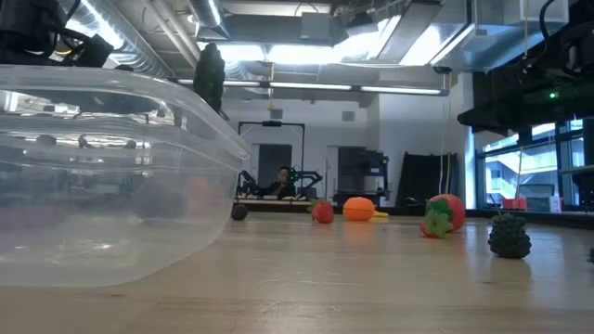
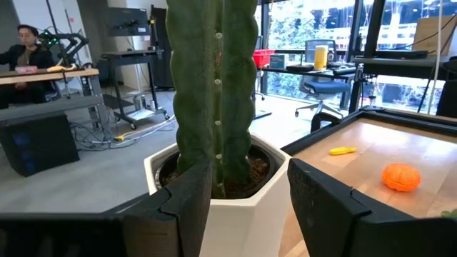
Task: Pick and placing Produce into tupperware
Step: Put the cherry into the transparent bin
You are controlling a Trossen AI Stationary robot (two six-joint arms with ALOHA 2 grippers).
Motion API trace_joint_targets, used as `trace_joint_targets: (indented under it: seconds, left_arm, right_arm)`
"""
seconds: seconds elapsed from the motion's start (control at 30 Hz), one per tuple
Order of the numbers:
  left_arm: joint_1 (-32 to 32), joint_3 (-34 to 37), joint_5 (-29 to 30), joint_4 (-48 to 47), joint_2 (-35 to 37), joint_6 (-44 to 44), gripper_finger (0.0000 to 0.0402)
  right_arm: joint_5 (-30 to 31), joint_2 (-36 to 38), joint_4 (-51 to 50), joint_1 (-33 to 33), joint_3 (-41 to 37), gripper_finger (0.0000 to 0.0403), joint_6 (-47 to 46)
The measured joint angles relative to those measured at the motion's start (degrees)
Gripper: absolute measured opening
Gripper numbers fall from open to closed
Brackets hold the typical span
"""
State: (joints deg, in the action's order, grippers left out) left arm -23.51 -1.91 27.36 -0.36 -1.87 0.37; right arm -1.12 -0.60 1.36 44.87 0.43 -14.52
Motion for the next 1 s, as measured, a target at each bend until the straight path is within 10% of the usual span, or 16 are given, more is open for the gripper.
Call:
trace_joint_targets:
  seconds: [1.0]
  left_arm:
    - [0.0, 0.0, -9.9, 0.6, 0.0, -10.3, 0.0257]
  right_arm:
    - [0.0, 0.0, 0.0, 0.0, 0.0, 0.0046, 1.5]
